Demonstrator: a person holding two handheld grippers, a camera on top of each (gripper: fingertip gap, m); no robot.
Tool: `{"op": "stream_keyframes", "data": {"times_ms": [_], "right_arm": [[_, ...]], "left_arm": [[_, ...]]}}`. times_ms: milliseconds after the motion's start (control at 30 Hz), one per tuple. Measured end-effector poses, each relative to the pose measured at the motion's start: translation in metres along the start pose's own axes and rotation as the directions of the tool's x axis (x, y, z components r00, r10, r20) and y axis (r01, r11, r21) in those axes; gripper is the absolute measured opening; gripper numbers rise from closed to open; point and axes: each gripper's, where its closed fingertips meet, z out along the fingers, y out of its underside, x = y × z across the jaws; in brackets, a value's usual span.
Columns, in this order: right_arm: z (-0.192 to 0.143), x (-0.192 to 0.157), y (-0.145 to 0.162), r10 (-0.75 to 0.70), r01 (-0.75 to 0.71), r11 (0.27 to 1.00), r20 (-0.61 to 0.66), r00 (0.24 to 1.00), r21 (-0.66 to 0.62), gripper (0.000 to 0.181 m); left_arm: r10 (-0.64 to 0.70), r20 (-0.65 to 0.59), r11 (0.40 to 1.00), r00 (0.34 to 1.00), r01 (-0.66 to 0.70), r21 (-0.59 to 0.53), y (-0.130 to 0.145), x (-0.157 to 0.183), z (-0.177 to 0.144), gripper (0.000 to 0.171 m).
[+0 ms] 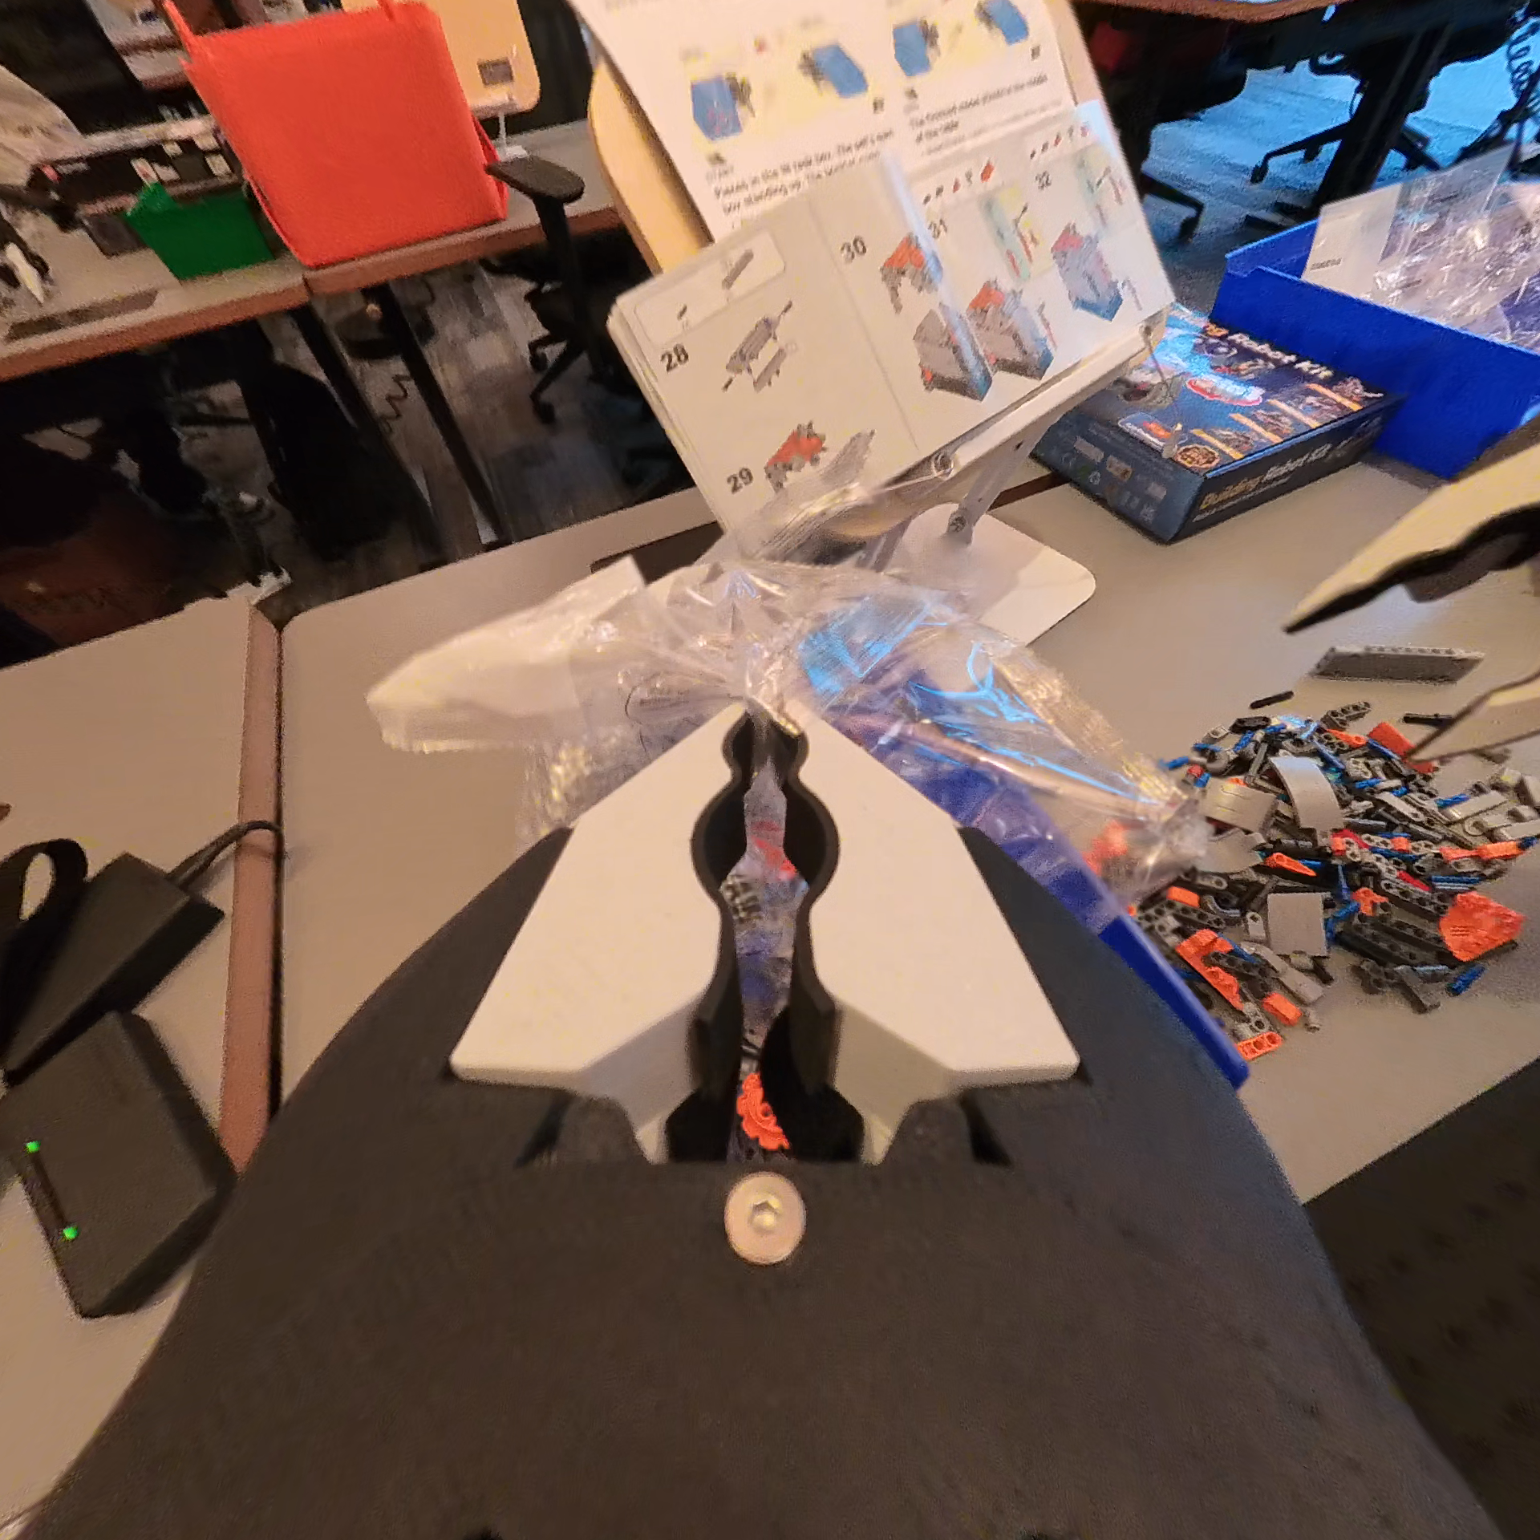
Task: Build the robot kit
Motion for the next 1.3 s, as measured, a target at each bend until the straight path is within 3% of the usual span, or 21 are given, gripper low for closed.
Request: {"op": "stream_keyframes", "data": {"times_ms": [200,367,433,500,533,600,633,767,900,1000,1133,1200,1300], "right_arm": [[0.017,0.017,-0.058,-0.023,0.03,0.993,-0.063,0.998,0.116,0.07],[0.04,0.055,-0.076,-0.021,0.04,0.992,-0.152,0.988,0.121,0.087],[0.054,0.063,-0.075,0.015,-0.003,0.994,-0.109,0.994,0.11,0.086],[0.068,0.072,-0.072,0.06,-0.054,0.995,-0.076,0.995,0.085,0.079],[0.075,0.071,-0.07,0.07,-0.067,0.995,-0.038,0.997,0.071,0.065],[0.083,0.056,-0.071,0.091,-0.098,0.993,0.099,0.991,0.073,0.006],[0.083,0.055,-0.069,0.087,-0.094,0.994,0.108,0.99,0.064,0.0],[0.065,0.058,-0.05,0.045,-0.049,0.998,0.104,0.994,0.028,0.0],[0.044,0.057,-0.025,-0.119,0.119,0.991,0.01,0.993,-0.058,0.0],[0.031,0.064,-0.002,-0.114,0.111,0.987,-0.014,0.993,-0.115,0.0],[0.007,0.058,0.003,-0.113,0.111,0.986,-0.014,0.993,-0.128,0.0],[-0.015,0.062,0.0,-0.131,0.121,0.978,-0.046,0.99,-0.168,0.0],[-0.073,0.096,0.001,-0.082,0.05,0.976,-0.143,0.986,-0.21,0.0]], "left_arm": [[0.04,-0.038,0.998,0.998,-0.038,0.05,-0.017,0.015,-0.023,0.0],[0.04,-0.111,0.995,0.993,-0.029,0.097,-0.028,0.029,-0.036,0.0],[0.047,-0.135,0.993,0.99,-0.032,0.113,-0.031,0.036,-0.038,0.0],[0.052,-0.176,0.99,0.983,-0.028,0.135,-0.034,0.044,-0.04,0.0],[0.053,-0.185,0.99,0.981,-0.027,0.139,-0.034,0.046,-0.04,0.0],[0.059,-0.175,0.99,0.983,-0.034,0.139,-0.034,0.046,-0.039,0.0],[0.057,-0.156,0.989,0.986,-0.035,0.14,-0.034,0.042,-0.039,0.0],[-0.046,-0.148,0.981,0.988,0.072,0.18,-0.026,0.016,-0.039,0.0],[-0.145,-0.19,0.968,0.971,0.179,0.175,-0.006,0.001,-0.022,0.0],[-0.175,-0.145,0.958,0.974,0.202,0.202,-0.002,-0.012,-0.018,0.0],[-0.191,-0.212,0.956,0.958,0.231,0.181,0.004,-0.01,-0.01,0.0],[-0.162,-0.209,0.968,0.964,0.196,0.154,0.006,-0.002,-0.002,0.0],[-0.124,-0.2,0.974,0.972,0.157,0.163,0.002,0.005,-0.002,0.0]]}}
